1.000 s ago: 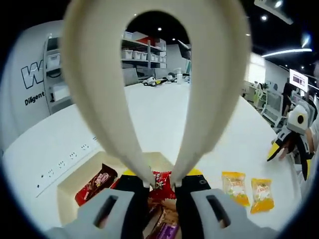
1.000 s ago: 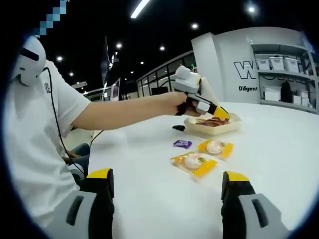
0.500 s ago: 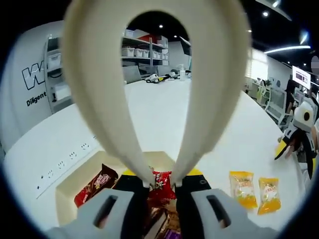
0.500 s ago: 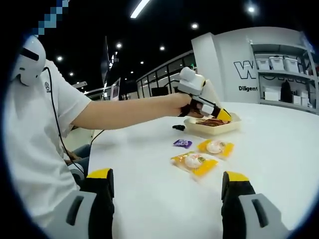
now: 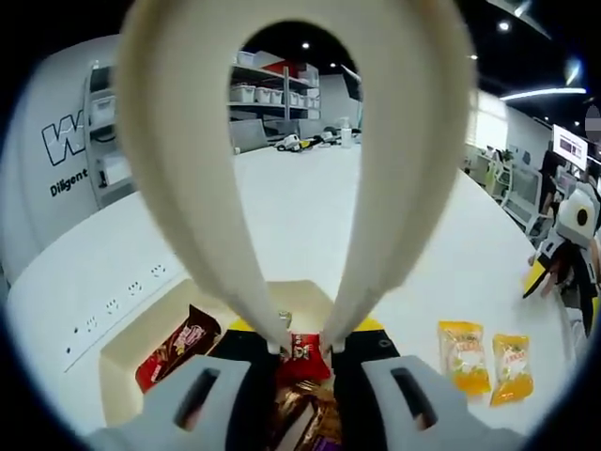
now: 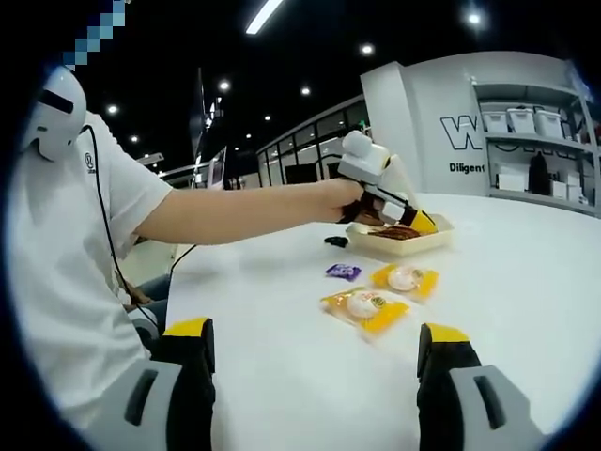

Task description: Place the target food into the container with the food tongs after gripping and lifting it, then release it inside without dropping or visibly crushing the food.

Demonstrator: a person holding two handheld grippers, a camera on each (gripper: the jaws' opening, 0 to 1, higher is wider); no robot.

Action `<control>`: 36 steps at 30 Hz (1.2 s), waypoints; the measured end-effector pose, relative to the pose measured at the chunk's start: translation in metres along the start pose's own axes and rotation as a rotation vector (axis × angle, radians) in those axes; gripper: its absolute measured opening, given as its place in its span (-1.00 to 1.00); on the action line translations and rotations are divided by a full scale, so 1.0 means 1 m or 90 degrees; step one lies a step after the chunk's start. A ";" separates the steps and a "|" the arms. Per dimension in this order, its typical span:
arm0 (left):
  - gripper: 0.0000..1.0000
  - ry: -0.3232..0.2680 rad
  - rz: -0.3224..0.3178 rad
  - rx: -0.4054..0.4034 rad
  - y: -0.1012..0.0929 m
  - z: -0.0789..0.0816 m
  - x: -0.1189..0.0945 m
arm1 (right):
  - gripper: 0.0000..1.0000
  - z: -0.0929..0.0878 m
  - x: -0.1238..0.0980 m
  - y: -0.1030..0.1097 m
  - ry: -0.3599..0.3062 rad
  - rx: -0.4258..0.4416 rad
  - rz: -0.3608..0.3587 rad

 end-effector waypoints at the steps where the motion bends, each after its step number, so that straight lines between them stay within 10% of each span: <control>1: -0.60 -0.001 0.001 -0.001 0.001 0.001 -0.001 | 0.79 0.000 0.000 0.000 0.000 -0.002 -0.001; 36: -0.60 0.022 0.067 0.159 0.002 0.009 -0.006 | 0.79 0.000 -0.002 -0.001 -0.002 -0.001 -0.001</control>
Point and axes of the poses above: the point that each gripper's makers call its tool centre point, and the gripper's own axes: x roughly forward along the fingers, y roughly to its left, z roughly out of its top, the point moved 5 cm from there along -x, roughly backward along the fingers, and after that the axes turned 3 degrees about z, right-handed, at the moved point
